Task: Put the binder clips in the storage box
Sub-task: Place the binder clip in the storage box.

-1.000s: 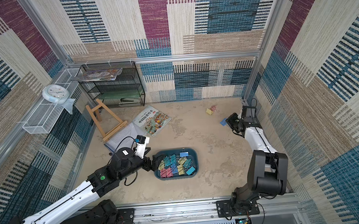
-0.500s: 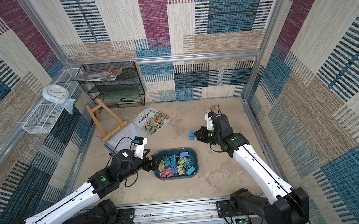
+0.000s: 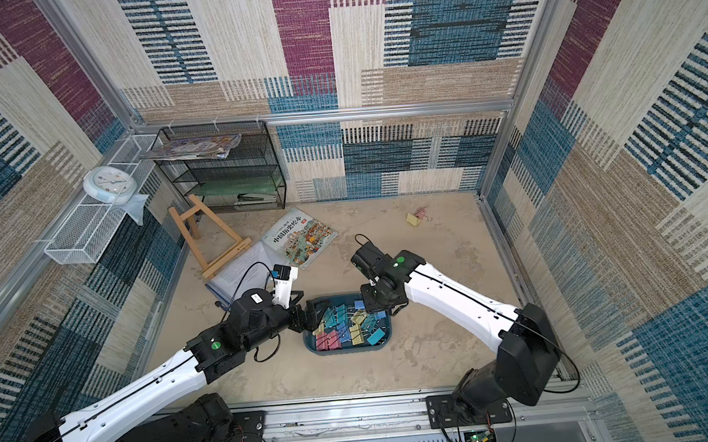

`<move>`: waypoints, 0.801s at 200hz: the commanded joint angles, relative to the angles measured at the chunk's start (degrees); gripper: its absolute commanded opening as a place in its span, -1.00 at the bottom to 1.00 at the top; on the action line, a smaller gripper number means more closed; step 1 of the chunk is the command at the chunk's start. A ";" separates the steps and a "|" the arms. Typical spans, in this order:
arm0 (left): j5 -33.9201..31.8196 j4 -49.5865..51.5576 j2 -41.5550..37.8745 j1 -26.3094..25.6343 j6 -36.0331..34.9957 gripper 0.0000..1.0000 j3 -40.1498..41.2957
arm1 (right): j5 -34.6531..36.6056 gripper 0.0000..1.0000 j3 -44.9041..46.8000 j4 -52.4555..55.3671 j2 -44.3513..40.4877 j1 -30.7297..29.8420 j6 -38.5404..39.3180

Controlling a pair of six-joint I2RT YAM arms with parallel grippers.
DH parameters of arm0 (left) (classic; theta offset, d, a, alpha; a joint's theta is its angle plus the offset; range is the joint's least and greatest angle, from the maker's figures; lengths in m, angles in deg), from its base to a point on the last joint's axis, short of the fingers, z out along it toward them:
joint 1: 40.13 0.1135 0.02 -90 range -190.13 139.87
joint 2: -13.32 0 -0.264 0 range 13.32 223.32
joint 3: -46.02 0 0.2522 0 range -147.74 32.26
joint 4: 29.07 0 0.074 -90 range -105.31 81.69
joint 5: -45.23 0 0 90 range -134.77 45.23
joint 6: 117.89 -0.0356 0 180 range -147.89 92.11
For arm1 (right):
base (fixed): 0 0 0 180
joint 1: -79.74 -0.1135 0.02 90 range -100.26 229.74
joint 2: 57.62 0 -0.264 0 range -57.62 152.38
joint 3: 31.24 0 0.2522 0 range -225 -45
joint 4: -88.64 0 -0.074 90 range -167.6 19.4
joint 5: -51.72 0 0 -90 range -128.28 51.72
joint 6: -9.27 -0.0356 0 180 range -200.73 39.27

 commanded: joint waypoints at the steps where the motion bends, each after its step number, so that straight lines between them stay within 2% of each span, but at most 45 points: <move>1: 0.34 -0.47 -0.68 0.08 0.07 0.98 0.03 | 8.09 -1.00 -2.66 4.06 4.24 -1.70 1.45; 37: -0.38 0.44 -1.78 0.10 -0.69 0.97 0.18 | 14.76 -1.00 -7.15 6.31 11.49 -4.10 1.56; 56: -0.64 0.85 -1.99 0.10 -1.04 0.98 0.08 | 15.81 -1.00 -7.37 6.20 13.88 -5.00 1.76; 85: -0.87 0.87 -2.10 0.10 -1.30 0.98 0.05 | 14.90 -1.00 -5.76 5.29 15.69 -5.48 1.29; 115: -0.75 0.21 -1.76 0.10 -1.34 0.98 0.17 | 10.07 -1.00 -3.35 1.78 14.25 -5.48 1.07; 160: -0.04 -0.46 -1.21 0.13 -0.98 0.98 0.24 | 7.65 -0.57 -3.55 0.61 11.32 -5.43 0.27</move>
